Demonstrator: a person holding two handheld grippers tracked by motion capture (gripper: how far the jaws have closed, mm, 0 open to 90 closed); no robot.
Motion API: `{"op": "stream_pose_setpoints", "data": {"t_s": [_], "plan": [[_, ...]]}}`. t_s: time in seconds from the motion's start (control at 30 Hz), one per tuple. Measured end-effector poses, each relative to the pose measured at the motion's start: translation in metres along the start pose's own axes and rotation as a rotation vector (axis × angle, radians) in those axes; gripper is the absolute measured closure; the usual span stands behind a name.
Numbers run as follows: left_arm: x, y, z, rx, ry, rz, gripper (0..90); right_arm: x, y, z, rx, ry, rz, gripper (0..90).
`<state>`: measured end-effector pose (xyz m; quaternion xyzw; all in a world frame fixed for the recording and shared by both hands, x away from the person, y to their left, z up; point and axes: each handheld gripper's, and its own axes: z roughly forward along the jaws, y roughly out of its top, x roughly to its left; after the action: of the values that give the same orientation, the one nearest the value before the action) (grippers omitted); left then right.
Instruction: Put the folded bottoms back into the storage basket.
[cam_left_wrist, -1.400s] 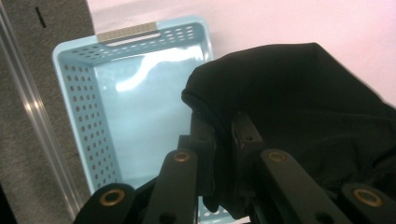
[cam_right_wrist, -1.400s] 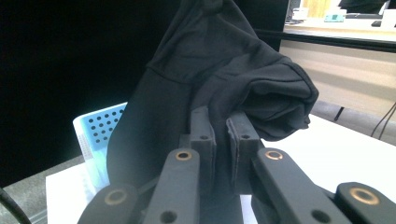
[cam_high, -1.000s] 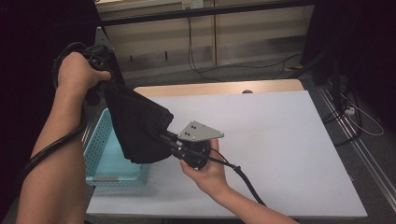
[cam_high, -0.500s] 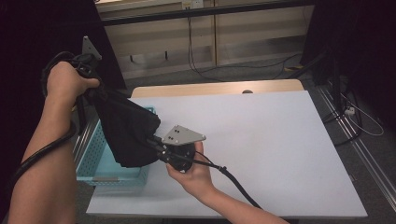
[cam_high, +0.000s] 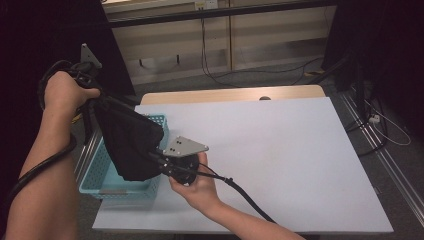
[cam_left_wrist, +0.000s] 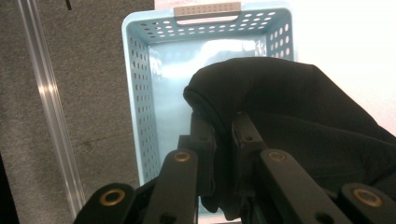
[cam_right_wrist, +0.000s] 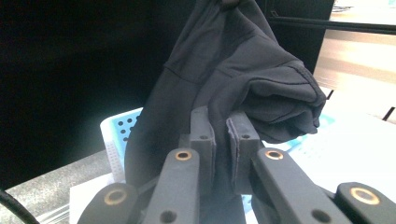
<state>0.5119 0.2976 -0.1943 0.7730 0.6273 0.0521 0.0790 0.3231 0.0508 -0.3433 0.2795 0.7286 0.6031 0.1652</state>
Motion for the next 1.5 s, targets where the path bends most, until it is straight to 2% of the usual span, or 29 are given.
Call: {"op": "stream_pose_setpoints", "data": {"t_s": [0.23,0.3,0.33,0.37,0.4,0.43,0.47,0.5,0.53,0.6,0.67,0.77,0.83,0.97,1.13,1.37,1.47,1.5], "plan": [[0.019,0.001,0.006,-0.013,0.007,-0.015,82.2,0.007,0.000,0.015,-0.002,0.021,0.003,83.1],[0.024,0.005,0.009,-0.032,0.011,-0.004,82.3,0.010,0.000,0.022,-0.006,0.025,-0.003,82.1],[0.027,0.006,0.014,-0.065,0.023,0.029,81.8,0.013,-0.002,0.027,-0.006,0.022,-0.010,79.2],[0.028,0.005,0.020,-0.105,0.048,0.050,77.9,0.016,-0.004,0.031,0.009,0.024,-0.023,70.5],[0.030,0.005,0.027,-0.123,0.097,0.060,56.6,0.019,-0.006,0.034,0.024,0.036,-0.022,52.4],[0.032,0.005,0.032,-0.155,0.141,0.067,34.3,0.021,-0.008,0.037,0.053,0.061,-0.031,43.6],[0.033,0.003,0.035,-0.178,0.157,0.085,28.4,0.021,-0.009,0.036,0.088,0.039,-0.063,44.9],[0.033,0.001,0.038,-0.178,0.150,0.098,28.3,0.018,-0.009,0.032,0.096,0.014,-0.075,44.4],[0.032,-0.001,0.042,-0.173,0.142,0.105,26.3,0.012,-0.010,0.027,0.082,0.016,-0.065,42.1],[0.029,-0.007,0.048,-0.171,0.126,0.120,24.1,0.001,-0.010,0.019,0.095,0.007,-0.059,32.2],[0.027,-0.012,0.055,-0.169,0.105,0.115,22.4,-0.009,-0.013,0.011,0.124,0.004,-0.051,28.3],[0.025,-0.020,0.063,-0.171,0.074,0.118,21.3,-0.022,-0.017,-0.003,0.130,-0.009,-0.070,25.3],[0.022,-0.024,0.069,-0.171,0.050,0.105,20.5,-0.031,-0.020,-0.011,0.131,-0.002,-0.061,23.7],[0.020,-0.034,0.082,-0.182,0.034,0.125,19.4,-0.047,-0.028,-0.026,0.135,-0.006,-0.028,21.2],[0.017,-0.045,0.104,-0.182,-0.017,0.131,18.0,-0.064,-0.040,-0.041,0.159,-0.019,-0.030,18.3],[0.014,-0.055,0.123,-0.229,-0.025,0.164,18.0,-0.084,-0.054,-0.053,0.230,-0.031,-0.044,17.0],[0.015,-0.061,0.131,-0.252,-0.038,0.174,23.1,-0.091,-0.061,-0.058,0.240,-0.036,-0.021,16.4],[0.015,-0.063,0.134,-0.252,-0.046,0.168,28.1,-0.092,-0.063,-0.060,0.245,-0.045,-0.018,16.4]]}}
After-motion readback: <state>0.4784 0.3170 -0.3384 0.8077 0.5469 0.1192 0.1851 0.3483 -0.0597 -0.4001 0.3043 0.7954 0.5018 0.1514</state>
